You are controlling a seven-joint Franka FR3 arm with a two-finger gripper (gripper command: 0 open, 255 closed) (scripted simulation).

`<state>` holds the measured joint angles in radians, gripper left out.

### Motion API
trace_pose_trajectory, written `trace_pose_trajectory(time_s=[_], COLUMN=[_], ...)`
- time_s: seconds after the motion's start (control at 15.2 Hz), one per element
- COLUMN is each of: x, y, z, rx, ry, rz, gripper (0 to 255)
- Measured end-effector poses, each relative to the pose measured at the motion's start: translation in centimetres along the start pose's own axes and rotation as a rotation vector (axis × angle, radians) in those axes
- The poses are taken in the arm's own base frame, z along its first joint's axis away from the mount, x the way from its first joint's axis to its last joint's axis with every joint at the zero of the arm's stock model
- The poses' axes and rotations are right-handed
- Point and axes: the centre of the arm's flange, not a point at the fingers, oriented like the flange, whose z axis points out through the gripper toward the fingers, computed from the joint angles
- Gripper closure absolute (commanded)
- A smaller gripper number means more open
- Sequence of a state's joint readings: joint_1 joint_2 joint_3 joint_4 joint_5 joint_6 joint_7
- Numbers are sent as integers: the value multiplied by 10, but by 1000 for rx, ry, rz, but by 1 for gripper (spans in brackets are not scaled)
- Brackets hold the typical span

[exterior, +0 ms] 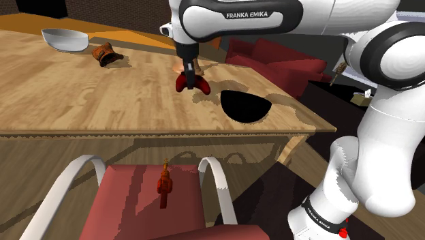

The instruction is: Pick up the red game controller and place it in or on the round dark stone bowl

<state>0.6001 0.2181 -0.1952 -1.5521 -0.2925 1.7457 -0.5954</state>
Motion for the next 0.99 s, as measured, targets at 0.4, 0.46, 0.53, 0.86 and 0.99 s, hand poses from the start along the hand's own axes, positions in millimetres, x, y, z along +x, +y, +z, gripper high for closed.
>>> trace_pose_trajectory(time_s=[0.4, 0.46, 0.53, 0.86, 0.99], x=[-5, -6, -8, -14, -17], y=[8, 8, 11, 17, 20], z=[-30, -33, -39, -63, -74], rx=[0, 0, 0, 0, 0], ry=[0, 0, 0, 0, 0], rz=[0, 0, 0, 0, 0], gripper=[255, 255, 255, 255, 255])
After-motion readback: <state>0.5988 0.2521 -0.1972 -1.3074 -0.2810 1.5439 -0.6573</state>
